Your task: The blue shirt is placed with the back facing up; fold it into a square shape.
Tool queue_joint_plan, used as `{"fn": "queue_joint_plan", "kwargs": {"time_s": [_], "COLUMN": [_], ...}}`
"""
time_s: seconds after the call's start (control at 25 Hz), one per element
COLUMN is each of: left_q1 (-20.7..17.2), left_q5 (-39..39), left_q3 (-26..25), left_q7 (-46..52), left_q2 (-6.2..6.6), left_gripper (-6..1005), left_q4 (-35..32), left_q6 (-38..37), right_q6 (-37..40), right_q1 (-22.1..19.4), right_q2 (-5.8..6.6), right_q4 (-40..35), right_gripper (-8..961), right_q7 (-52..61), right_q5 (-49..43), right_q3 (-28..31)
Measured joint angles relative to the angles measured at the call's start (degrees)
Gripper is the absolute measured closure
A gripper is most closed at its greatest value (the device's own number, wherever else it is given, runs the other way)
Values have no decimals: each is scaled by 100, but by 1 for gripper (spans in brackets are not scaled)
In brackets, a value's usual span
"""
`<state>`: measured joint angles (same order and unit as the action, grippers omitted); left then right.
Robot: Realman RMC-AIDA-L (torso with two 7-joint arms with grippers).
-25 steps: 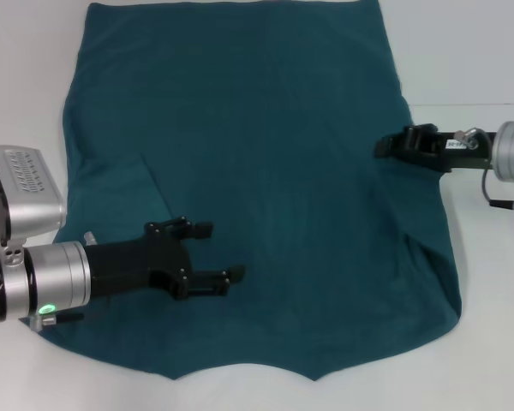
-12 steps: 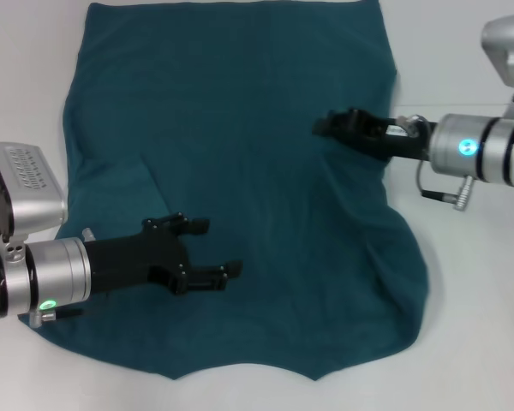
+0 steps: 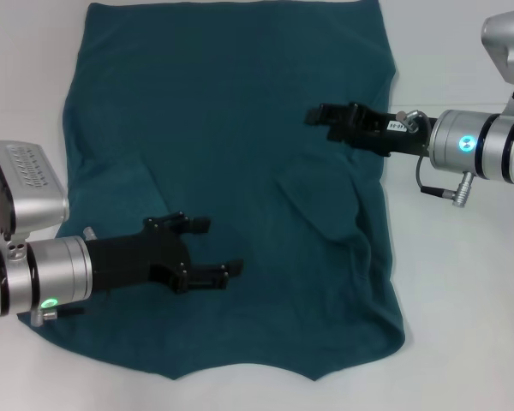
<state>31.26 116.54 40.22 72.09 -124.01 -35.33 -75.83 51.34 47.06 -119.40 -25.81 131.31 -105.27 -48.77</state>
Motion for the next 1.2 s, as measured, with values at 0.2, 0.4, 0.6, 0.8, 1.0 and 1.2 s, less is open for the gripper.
{"fn": "queue_joint_plan", "kwargs": {"time_s": [0.2,0.4,0.6,0.8,1.0,1.2], "left_q1": [-3,-6,-6,-3,10,16], "left_q5": [0,0,0,0,0,0], "left_q3": [9,0,4,1,16,8], "left_q7": [15,30,32,34,34,31], "left_q2": [0,0,0,0,-8,-9], "left_gripper": [156,158,160,162,163,165], "left_q4": [0,0,0,0,0,0], "left_q6": [-1,-2,-2,-1,-1,-1], "right_q6": [64,131,446,762,821,825], "right_q1": [-32,-176,-453,-659,-662,-660], "right_q2": [18,146,372,536,533,503], "right_q4": [-10,28,31,31,50,62], "right_gripper": [373,281,189,192,194,193], "right_q7": [-204,-117,199,421,554,617], "right_q5": [-27,-36,-40,-165,-465,-600], "right_q3": [-9,-33,-204,-214,-218,-221]}}
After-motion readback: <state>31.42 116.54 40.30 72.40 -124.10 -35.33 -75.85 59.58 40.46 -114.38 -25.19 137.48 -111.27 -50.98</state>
